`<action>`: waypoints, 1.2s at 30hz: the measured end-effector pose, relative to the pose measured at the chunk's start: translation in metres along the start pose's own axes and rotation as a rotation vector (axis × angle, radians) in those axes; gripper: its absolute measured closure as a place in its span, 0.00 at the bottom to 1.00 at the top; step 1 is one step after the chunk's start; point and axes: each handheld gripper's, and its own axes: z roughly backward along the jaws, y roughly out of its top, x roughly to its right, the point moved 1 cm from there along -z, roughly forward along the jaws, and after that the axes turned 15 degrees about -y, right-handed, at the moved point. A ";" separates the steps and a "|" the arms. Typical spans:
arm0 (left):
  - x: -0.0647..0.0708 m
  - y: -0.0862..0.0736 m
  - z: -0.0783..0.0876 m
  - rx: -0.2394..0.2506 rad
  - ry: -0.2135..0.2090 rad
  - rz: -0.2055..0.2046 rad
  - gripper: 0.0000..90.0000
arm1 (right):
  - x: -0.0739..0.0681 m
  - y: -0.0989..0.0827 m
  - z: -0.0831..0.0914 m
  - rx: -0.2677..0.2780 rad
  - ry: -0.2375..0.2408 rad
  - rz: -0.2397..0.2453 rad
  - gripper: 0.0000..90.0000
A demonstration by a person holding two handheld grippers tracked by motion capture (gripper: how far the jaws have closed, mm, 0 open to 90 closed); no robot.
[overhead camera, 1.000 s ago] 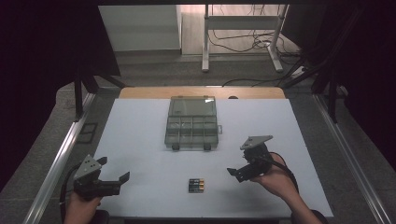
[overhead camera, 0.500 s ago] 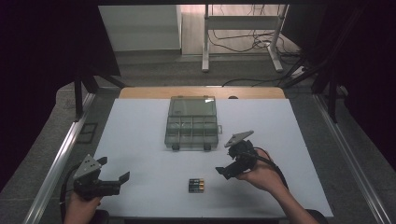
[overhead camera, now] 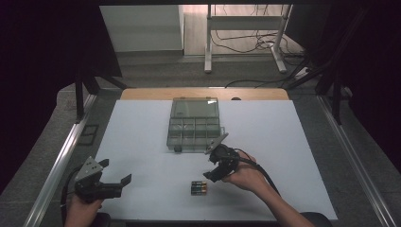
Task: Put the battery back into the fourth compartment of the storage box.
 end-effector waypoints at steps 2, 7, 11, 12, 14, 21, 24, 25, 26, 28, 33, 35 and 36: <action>0.000 0.000 0.000 -0.002 0.000 -0.001 0.01 | -0.005 0.003 -0.005 -0.012 0.019 0.018 0.41; 0.000 0.000 0.000 -0.003 -0.001 -0.003 0.01 | -0.015 0.009 -0.015 -0.041 0.063 0.065 0.54; 0.000 0.000 0.000 -0.004 -0.001 -0.003 0.01 | -0.020 0.012 -0.019 -0.052 0.089 0.081 0.62; 0.000 0.000 0.000 -0.005 -0.001 -0.003 0.01 | -0.023 0.013 -0.021 -0.056 0.098 0.101 0.66; 0.000 0.000 0.000 -0.005 -0.001 -0.003 0.01 | -0.026 0.014 -0.023 -0.058 0.111 0.126 0.70; 0.000 0.000 0.000 -0.006 0.000 -0.003 0.01 | -0.031 0.015 -0.030 -0.073 0.119 0.167 0.78; 0.000 0.000 -0.001 -0.007 0.001 -0.005 0.01 | -0.031 0.016 -0.037 -0.086 0.111 0.186 0.81; 0.000 0.000 -0.001 -0.007 0.001 -0.005 0.01 | -0.031 0.016 -0.039 -0.091 0.105 0.193 0.84; 0.000 0.000 -0.001 -0.007 0.001 -0.005 0.01 | -0.031 0.016 -0.041 -0.099 0.096 0.203 0.84; 0.001 0.000 -0.001 -0.007 0.002 -0.007 0.01 | -0.030 0.016 -0.043 -0.104 0.099 0.191 0.85; 0.001 0.000 -0.001 -0.008 0.001 -0.006 0.01 | -0.028 0.015 -0.040 -0.090 0.082 0.198 0.85; 0.001 0.000 -0.001 -0.008 0.002 -0.006 0.01 | -0.024 0.016 -0.036 -0.061 0.082 0.172 0.85; 0.001 0.000 -0.001 -0.008 0.002 -0.006 0.01 | -0.024 0.016 -0.036 -0.061 0.082 0.172 0.85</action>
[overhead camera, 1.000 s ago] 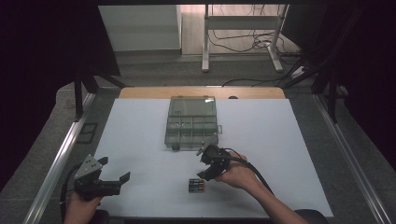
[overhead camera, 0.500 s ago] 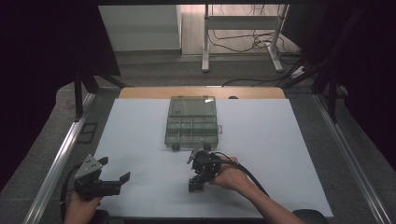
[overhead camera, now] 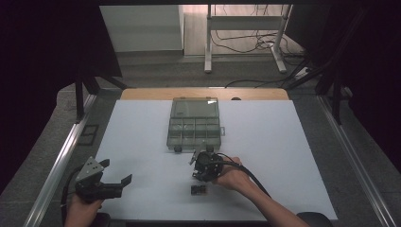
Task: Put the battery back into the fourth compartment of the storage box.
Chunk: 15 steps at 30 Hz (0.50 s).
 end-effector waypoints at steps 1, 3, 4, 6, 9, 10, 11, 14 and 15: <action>0.000 0.000 0.000 -0.001 0.000 -0.001 0.01 | 0.004 0.000 0.004 0.023 -0.006 -0.014 0.85; 0.000 0.000 0.000 -0.003 0.000 0.000 0.02 | 0.008 -0.001 0.007 0.035 -0.010 -0.034 0.85; 0.000 0.000 0.000 -0.003 0.000 0.000 0.02 | 0.010 -0.001 0.009 0.043 -0.010 -0.049 0.85; 0.000 0.000 0.000 -0.003 0.000 0.001 0.02 | 0.012 -0.002 0.011 0.049 -0.015 -0.056 0.85; 0.000 0.000 -0.001 -0.005 0.001 0.001 0.02 | 0.021 -0.004 0.017 0.071 -0.023 -0.087 0.85; 0.000 0.000 -0.001 -0.005 0.002 0.001 0.02 | 0.023 -0.005 0.018 0.075 -0.024 -0.096 0.85; 0.000 0.000 -0.001 -0.005 0.002 0.001 0.02 | 0.025 -0.005 0.019 0.073 -0.027 -0.099 0.85; -0.001 0.000 -0.001 -0.004 0.003 0.006 0.02 | 0.031 -0.005 0.022 0.081 -0.037 -0.115 0.85; -0.001 0.000 -0.001 -0.003 0.003 0.008 0.02 | 0.034 -0.005 0.023 0.085 -0.042 -0.120 0.85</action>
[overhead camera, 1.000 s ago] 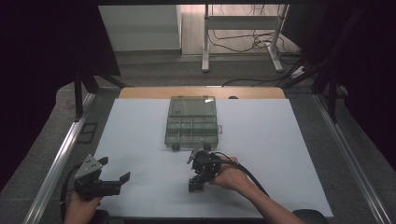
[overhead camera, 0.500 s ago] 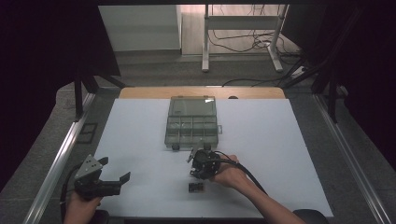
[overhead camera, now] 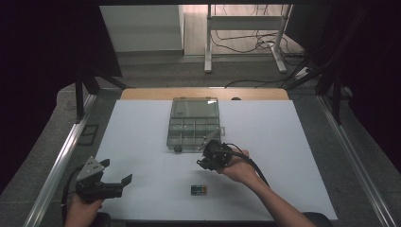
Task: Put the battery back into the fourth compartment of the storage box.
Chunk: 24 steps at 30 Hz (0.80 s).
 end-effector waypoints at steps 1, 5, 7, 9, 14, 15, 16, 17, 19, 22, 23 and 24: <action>0.000 0.000 0.000 0.001 0.000 0.002 0.02 | 0.002 0.001 0.001 0.002 -0.003 -0.008 0.85; -0.001 0.000 0.000 0.002 -0.001 0.006 0.02 | 0.013 0.005 0.006 0.019 -0.022 -0.027 0.85; -0.001 0.000 0.000 0.002 -0.001 0.006 0.02 | 0.016 0.006 0.008 0.020 -0.026 -0.037 0.85; 0.000 0.000 0.000 0.002 -0.001 0.005 0.02 | 0.023 0.008 0.010 0.025 -0.037 -0.047 0.85; -0.001 0.000 0.001 0.004 -0.001 0.008 0.02 | 0.041 0.015 0.015 0.036 -0.065 -0.078 0.85; -0.001 0.000 0.001 0.004 -0.002 0.009 0.02 | 0.044 0.016 0.016 0.040 -0.066 -0.085 0.85; -0.001 0.000 0.001 0.005 -0.002 0.010 0.02 | 0.046 0.017 0.016 0.043 -0.067 -0.093 0.85; -0.001 0.000 0.001 0.005 -0.002 0.011 0.02 | 0.048 0.018 0.016 0.047 -0.070 -0.097 0.85; -0.001 0.000 0.001 0.004 -0.001 0.010 0.02 | 0.053 0.021 0.017 0.052 -0.079 -0.107 0.85; -0.002 0.000 0.001 0.006 -0.003 0.013 0.02 | 0.059 0.023 0.018 0.055 -0.087 -0.119 0.85; -0.002 0.000 0.001 0.007 -0.003 0.015 0.02 | 0.065 0.026 0.019 0.057 -0.098 -0.128 0.85; -0.002 0.000 0.001 0.007 -0.003 0.016 0.02 | 0.067 0.027 0.019 0.054 -0.103 -0.132 0.85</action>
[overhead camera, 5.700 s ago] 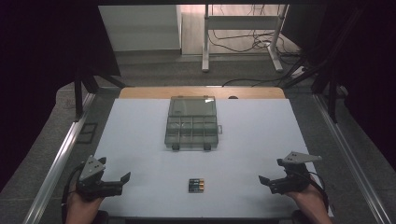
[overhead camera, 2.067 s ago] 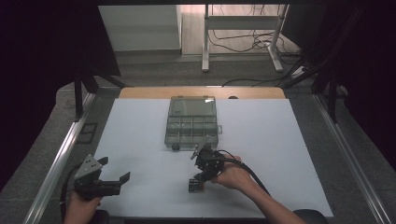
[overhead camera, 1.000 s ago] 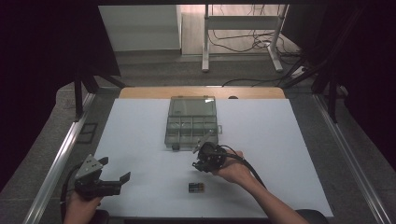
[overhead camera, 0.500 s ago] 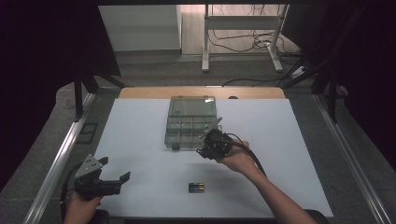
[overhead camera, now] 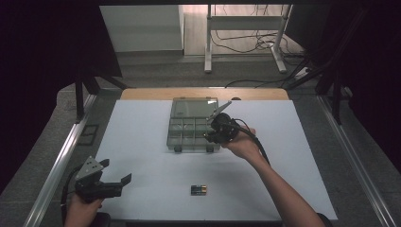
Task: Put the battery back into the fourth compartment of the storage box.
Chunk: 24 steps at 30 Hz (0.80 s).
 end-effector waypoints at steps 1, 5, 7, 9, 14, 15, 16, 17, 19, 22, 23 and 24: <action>0.000 0.000 0.000 0.000 0.000 0.000 0.02 | 0.000 0.000 0.000 0.000 0.000 0.000 0.85; 0.000 0.000 0.000 0.000 -0.001 0.001 0.02 | 0.010 0.006 -0.003 -0.005 -0.020 -0.013 0.85; 0.000 0.000 0.000 0.001 -0.002 0.003 0.02 | 0.017 0.011 -0.007 -0.010 -0.032 -0.025 0.85; -0.001 0.000 0.000 0.002 -0.003 0.004 0.02 | 0.018 0.012 -0.008 -0.012 -0.035 -0.029 0.85; -0.001 0.000 0.001 0.005 -0.005 0.009 0.02 | 0.028 0.021 -0.015 -0.024 -0.066 -0.038 0.85; -0.001 0.000 0.001 0.005 -0.005 0.009 0.02 | 0.030 0.022 -0.017 -0.028 -0.069 -0.046 0.85; -0.001 0.000 0.001 0.005 -0.005 0.009 0.02 | 0.032 0.022 -0.019 -0.032 -0.074 -0.048 0.85; -0.001 0.000 0.001 0.005 -0.006 0.009 0.02 | 0.034 0.023 -0.021 -0.036 -0.079 -0.051 0.85; -0.001 0.000 0.001 0.004 -0.006 0.010 0.02 | 0.037 0.022 -0.025 -0.046 -0.086 -0.063 0.85; -0.001 0.000 0.001 0.006 -0.007 0.012 0.02 | 0.041 0.021 -0.030 -0.055 -0.091 -0.075 0.85; -0.002 0.000 0.001 0.006 -0.008 0.013 0.02 | 0.044 0.020 -0.034 -0.065 -0.095 -0.087 0.85; -0.002 0.000 0.001 0.007 -0.008 0.013 0.02 | 0.044 0.020 -0.034 -0.065 -0.095 -0.087 0.85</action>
